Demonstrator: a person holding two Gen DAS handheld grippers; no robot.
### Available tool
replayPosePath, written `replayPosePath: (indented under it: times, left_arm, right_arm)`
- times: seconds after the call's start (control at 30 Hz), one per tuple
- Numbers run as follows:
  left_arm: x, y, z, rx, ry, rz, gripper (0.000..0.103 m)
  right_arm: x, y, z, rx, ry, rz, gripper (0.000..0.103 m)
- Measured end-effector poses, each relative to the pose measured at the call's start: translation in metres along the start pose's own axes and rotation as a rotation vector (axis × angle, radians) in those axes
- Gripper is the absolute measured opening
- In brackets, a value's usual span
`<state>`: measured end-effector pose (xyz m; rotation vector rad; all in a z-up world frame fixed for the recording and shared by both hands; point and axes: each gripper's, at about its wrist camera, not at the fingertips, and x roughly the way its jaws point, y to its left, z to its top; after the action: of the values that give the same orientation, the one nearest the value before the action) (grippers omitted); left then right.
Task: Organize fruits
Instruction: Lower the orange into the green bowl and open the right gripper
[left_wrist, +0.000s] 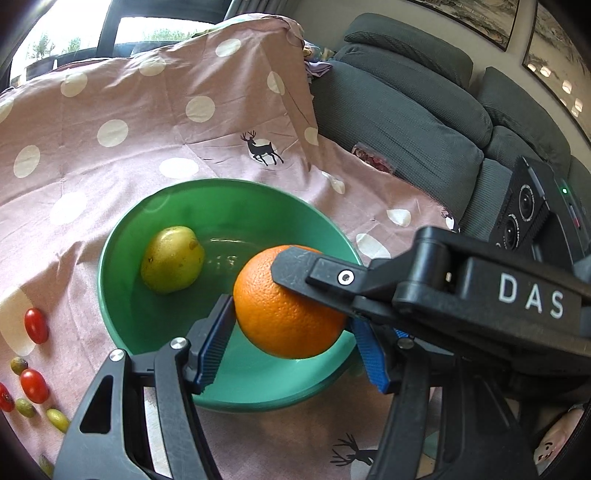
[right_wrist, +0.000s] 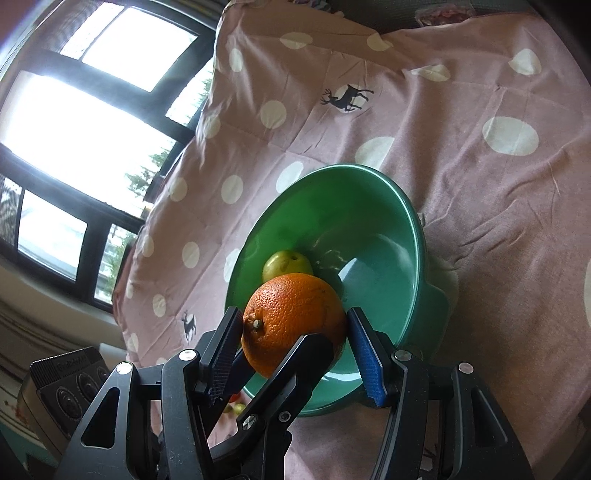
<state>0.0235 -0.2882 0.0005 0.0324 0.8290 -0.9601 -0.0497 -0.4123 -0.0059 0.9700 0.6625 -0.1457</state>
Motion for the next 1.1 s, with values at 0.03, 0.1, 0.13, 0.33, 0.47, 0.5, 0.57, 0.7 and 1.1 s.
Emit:
replayPosePath:
  times: [0.03,0.1,0.13,0.33,0.47,0.5,0.57,0.7,1.1]
  left_arm:
    - [0.0004,0.0002,0.0000,-0.001,0.002,-0.003,0.062]
    - [0.0014,0.0005,0.0002,-0.004,0.005,-0.007,0.062]
    - [0.0017,0.0006,0.0002,-0.006,0.007,-0.008,0.062]
    - [0.0041,0.0001,-0.0004,-0.009,0.011,-0.016,0.063]
    - [0.0054,0.0008,-0.0011,-0.015,0.014,-0.029,0.063]
    - [0.0062,0.0012,-0.0011,-0.018,0.017,-0.029,0.063]
    - [0.0077,0.0023,-0.0011,-0.024,0.022,-0.031,0.063]
    - [0.0071,0.0030,-0.0016,-0.023,0.016,-0.037,0.063]
    - [0.0078,0.0048,-0.0010,-0.023,0.016,-0.045,0.063]
  right_arm:
    - [-0.0002,0.0000,0.0002,0.001,-0.001,-0.002,0.061]
    - [-0.0003,-0.0002,0.0004,0.002,-0.003,-0.009,0.061]
    - [-0.0003,0.0000,0.0004,0.002,-0.004,-0.012,0.061]
    - [-0.0008,0.0006,0.0001,0.002,-0.009,-0.019,0.061]
    - [-0.0011,0.0009,0.0010,-0.003,-0.013,-0.033,0.061]
    - [-0.0015,0.0006,0.0014,-0.004,-0.015,-0.036,0.061]
    - [-0.0018,0.0019,0.0011,-0.009,-0.017,-0.046,0.061]
    - [-0.0026,0.0028,0.0004,-0.015,-0.021,-0.055,0.061]
    - [-0.0027,0.0037,0.0000,-0.014,-0.024,-0.061,0.061]
